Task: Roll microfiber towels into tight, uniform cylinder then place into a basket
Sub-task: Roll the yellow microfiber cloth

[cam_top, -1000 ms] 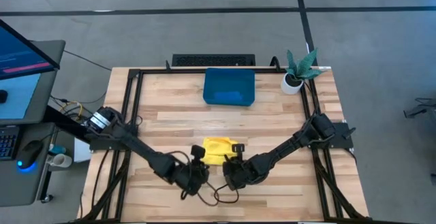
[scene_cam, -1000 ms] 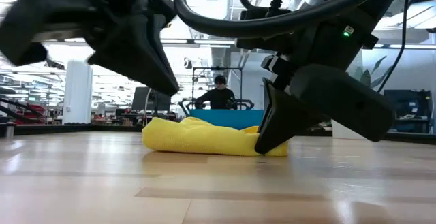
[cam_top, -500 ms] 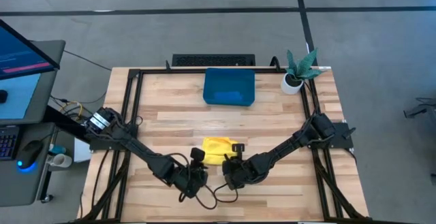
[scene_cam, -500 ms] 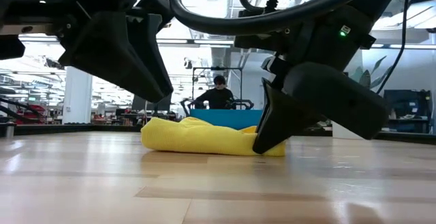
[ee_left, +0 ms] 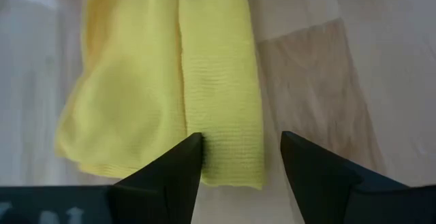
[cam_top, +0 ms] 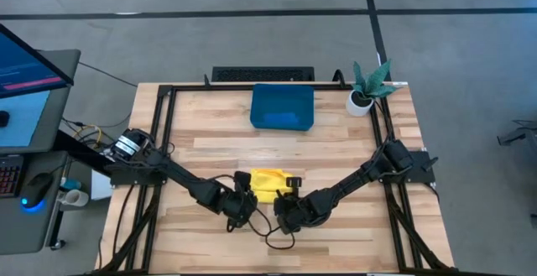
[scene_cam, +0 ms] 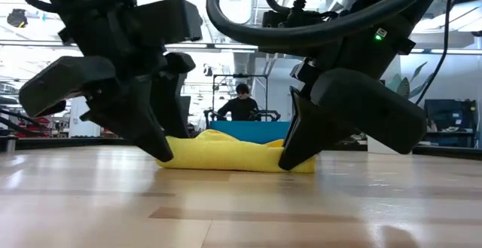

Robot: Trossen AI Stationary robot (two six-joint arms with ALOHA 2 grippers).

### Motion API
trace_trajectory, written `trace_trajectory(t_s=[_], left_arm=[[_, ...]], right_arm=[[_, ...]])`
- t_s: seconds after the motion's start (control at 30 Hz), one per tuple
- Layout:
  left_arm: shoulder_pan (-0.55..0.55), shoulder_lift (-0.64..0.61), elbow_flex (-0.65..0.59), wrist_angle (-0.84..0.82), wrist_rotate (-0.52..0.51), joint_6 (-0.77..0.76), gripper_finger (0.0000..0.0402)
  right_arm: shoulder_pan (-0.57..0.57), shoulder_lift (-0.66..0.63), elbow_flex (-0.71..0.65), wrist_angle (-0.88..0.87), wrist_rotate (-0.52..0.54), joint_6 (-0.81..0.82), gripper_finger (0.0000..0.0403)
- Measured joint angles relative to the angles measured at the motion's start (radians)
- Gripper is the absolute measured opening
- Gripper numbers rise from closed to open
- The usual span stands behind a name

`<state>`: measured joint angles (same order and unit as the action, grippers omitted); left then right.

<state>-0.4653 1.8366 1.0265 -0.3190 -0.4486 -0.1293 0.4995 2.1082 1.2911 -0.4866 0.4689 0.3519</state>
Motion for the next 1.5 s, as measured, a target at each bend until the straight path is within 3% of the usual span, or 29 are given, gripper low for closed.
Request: trace_trajectory(t_s=[0.1, 0.5, 0.83, 1.13, 1.27, 1.5], left_arm=[[0.012, 0.0, -0.003, 0.004, 0.025, 0.001, 0.0194], [0.003, 0.0, 0.026, -0.009, -0.05, 0.079, 0.0194], [-0.015, -0.001, 0.001, 0.023, -0.001, 0.081, 0.0194], [0.068, -0.003, -0.082, 0.101, 0.017, -0.07, 0.0192], [0.128, -0.01, -0.112, 0.117, 0.088, -0.196, 0.0159], [0.158, -0.009, -0.129, 0.201, 0.255, -0.183, 0.0041]], right_arm=[[-0.004, 0.0, 0.0, 0.0, -0.001, 0.0, 0.0032], [-0.004, 0.0, 0.0, 0.001, -0.001, 0.014, 0.0031], [-0.004, 0.0, 0.0, 0.001, -0.001, 0.015, 0.003], [-0.004, -0.007, -0.001, 0.005, -0.011, 0.003, 0.0027], [-0.004, -0.023, -0.002, 0.002, -0.027, -0.007, 0.0029], [-0.013, -0.034, -0.002, -0.002, -0.132, -0.042, 0.0026]])
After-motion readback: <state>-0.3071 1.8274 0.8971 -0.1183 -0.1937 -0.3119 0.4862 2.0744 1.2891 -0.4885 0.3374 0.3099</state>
